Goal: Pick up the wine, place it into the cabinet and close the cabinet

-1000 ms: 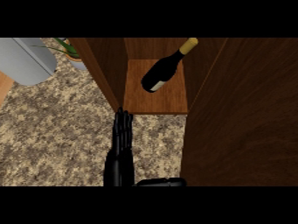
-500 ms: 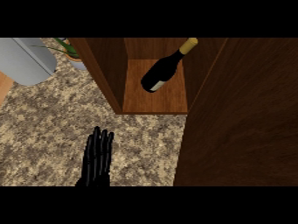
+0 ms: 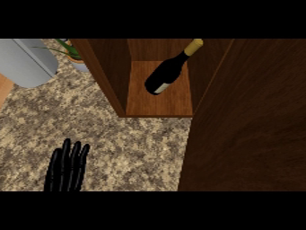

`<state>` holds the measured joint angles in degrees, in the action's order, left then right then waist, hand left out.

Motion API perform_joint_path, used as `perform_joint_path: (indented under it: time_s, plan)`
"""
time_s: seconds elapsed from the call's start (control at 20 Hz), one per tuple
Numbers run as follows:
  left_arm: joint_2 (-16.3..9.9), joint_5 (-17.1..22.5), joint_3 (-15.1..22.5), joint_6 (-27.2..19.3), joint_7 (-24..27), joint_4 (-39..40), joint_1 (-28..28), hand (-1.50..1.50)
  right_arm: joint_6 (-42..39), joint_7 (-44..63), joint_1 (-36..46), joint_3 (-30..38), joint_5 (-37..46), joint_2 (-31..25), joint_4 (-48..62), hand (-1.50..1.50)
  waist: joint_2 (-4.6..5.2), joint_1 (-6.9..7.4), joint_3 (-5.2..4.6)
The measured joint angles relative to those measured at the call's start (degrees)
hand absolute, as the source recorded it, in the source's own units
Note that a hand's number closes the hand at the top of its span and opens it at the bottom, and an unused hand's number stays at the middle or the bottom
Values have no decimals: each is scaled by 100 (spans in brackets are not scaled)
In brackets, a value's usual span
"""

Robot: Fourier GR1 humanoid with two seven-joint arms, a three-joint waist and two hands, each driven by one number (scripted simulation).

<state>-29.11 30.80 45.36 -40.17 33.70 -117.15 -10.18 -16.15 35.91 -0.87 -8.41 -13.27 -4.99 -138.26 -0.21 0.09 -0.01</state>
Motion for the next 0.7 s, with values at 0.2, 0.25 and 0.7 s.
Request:
perform_joint_path:
  time_s: [0.2,0.25,0.7]
  plan:
    - [-241,104,-258,203,134,-179,-311,-150,11,274,-241,-358,-78,122,-1,150,-3,-1,-1]
    - [-296,150,-332,281,172,-219,-381,-150,11,337,-308,-473,-94,144,-13,150,-5,-6,-1]
    - [-898,849,-1480,977,330,-593,-1032,-150,-197,433,-629,-1762,-129,289,-23,150,-21,5,-4]
